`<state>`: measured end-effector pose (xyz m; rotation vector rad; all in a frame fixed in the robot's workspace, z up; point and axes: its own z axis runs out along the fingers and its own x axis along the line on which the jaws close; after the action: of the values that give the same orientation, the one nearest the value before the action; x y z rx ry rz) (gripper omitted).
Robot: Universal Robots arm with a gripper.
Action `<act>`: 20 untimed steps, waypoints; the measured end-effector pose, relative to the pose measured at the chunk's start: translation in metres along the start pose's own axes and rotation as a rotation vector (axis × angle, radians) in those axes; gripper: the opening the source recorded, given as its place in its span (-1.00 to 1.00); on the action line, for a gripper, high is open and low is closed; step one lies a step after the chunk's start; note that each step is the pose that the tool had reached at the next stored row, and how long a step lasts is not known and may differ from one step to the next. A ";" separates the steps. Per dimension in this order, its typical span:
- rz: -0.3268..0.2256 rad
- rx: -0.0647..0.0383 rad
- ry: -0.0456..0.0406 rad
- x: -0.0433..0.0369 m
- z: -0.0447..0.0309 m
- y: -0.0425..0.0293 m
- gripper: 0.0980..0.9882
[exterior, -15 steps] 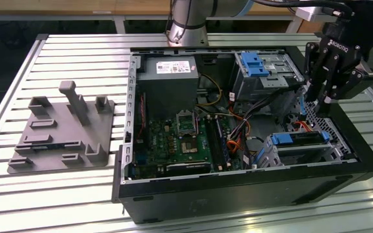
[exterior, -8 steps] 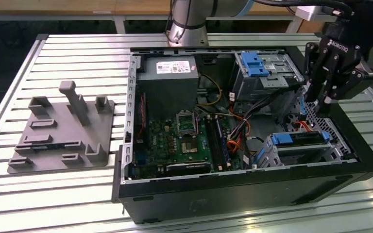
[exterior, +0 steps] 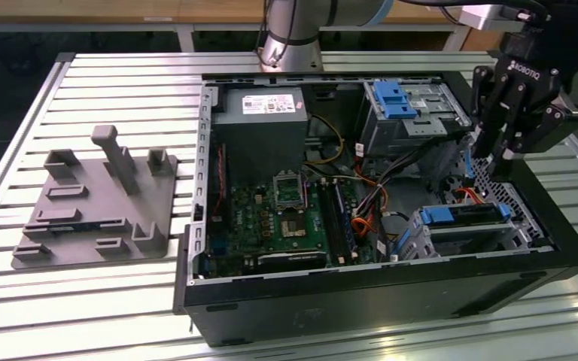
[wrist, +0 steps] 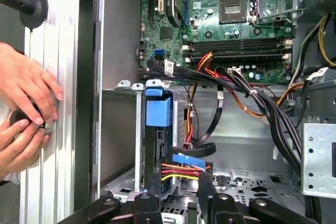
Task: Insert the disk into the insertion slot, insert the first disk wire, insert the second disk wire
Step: 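Insert the second disk wire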
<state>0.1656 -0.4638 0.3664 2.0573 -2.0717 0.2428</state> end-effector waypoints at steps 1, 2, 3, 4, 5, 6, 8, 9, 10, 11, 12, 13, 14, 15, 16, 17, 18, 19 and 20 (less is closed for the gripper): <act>0.000 0.000 0.0000 -0.0001 0.0003 0.0001 -0.29; 0.000 0.000 -0.0001 -0.0002 0.0006 0.0003 -0.29; 0.000 0.000 0.0001 -0.0002 0.0008 0.0003 -0.29; 0.000 0.000 0.0001 -0.0003 0.0009 0.0003 -0.29; 0.001 0.000 -0.0002 -0.0007 0.0010 0.0004 -0.29; 0.001 -0.001 0.0008 -0.0016 0.0007 0.0005 -0.29; -0.001 -0.011 0.0143 -0.0040 0.0000 0.0005 -0.29; -0.003 -0.018 0.0291 -0.0056 -0.0004 0.0005 -0.29; -0.004 -0.025 0.0455 -0.0074 -0.0009 0.0005 -0.29; -0.005 -0.030 0.0630 -0.0095 -0.0015 0.0005 -0.29; -0.005 -0.033 0.0758 -0.0122 -0.0022 0.0005 -0.29; -0.005 -0.034 0.0823 -0.0158 -0.0032 0.0006 -0.29; -0.005 -0.034 0.0854 -0.0198 -0.0043 0.0006 -0.29; -0.005 -0.034 0.0880 -0.0238 -0.0053 0.0007 -0.29; -0.005 -0.034 0.0889 -0.0269 -0.0060 0.0007 -0.29; -0.005 -0.034 0.0893 -0.0291 -0.0066 0.0008 -0.29; -0.005 -0.034 0.0895 -0.0310 -0.0070 0.0008 -0.29; -0.005 -0.034 0.0915 -0.0318 -0.0071 0.0009 -0.29; -0.005 -0.035 0.0976 -0.0319 -0.0069 0.0010 -0.29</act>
<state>0.1650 -0.4313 0.3648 1.9887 -1.9995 0.2977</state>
